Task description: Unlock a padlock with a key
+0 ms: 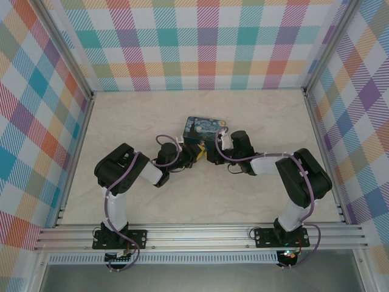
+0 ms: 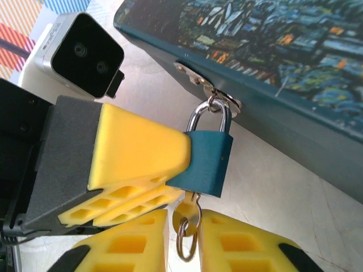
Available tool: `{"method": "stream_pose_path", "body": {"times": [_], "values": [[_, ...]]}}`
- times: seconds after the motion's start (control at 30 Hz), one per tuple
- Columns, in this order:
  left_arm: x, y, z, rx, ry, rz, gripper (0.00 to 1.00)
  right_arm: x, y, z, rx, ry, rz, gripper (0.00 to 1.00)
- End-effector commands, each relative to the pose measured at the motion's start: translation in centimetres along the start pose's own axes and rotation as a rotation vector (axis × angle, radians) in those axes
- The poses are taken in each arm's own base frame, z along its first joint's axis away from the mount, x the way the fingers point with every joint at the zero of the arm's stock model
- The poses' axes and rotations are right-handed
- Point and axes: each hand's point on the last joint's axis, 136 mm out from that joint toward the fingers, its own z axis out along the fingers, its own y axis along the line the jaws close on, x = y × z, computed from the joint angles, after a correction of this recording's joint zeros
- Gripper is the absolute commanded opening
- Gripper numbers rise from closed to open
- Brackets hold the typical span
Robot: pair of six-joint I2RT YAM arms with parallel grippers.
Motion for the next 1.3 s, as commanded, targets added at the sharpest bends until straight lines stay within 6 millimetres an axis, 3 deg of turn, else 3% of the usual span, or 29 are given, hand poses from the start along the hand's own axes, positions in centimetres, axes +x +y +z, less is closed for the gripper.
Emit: {"method": "stream_pose_path", "body": {"times": [0.0,0.17,0.27,0.63,0.93,1.1,1.27], "values": [[0.2,-1.7,0.3,0.045,-0.007,0.03,0.0,-0.9,0.9,-1.0,-0.034,-0.038,-0.048,0.27],[0.3,-1.8,0.1,0.038,-0.006,0.038,0.0,-0.3,-0.4,-3.2,-0.014,-0.067,-0.053,0.4],[0.2,-2.0,0.1,0.037,-0.008,0.038,0.0,-0.7,-0.1,-4.8,-0.003,-0.095,-0.113,0.47],[1.0,-2.5,-0.3,0.014,0.012,0.01,0.0,-2.5,1.9,-9.3,0.224,-0.218,-0.534,0.68],[0.9,-3.0,-0.1,0.021,0.013,-0.016,0.0,-2.7,2.4,-9.7,0.59,-0.133,-1.095,0.7],[0.9,-3.2,0.0,0.024,0.015,-0.019,0.0,-0.9,1.6,-7.8,0.702,-0.053,-1.408,0.7],[0.9,-3.0,-0.1,0.02,0.017,-0.026,0.0,-0.5,1.3,-5.9,0.699,-0.015,-1.492,0.69]]}}
